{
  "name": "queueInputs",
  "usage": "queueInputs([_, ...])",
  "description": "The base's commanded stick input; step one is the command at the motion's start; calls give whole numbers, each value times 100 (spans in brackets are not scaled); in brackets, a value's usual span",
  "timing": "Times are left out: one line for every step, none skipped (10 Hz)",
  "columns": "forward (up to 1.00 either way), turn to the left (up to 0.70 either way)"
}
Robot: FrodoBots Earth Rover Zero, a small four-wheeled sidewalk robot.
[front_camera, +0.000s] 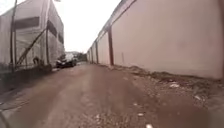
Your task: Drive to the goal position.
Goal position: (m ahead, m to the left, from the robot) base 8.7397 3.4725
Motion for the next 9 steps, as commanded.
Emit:
queueInputs([100,45])
queueInputs([100,21])
queueInputs([100,12])
queueInputs([100,12])
queueInputs([100,12])
queueInputs([100,12])
queueInputs([100,12])
queueInputs([100,12])
queueInputs([100,12])
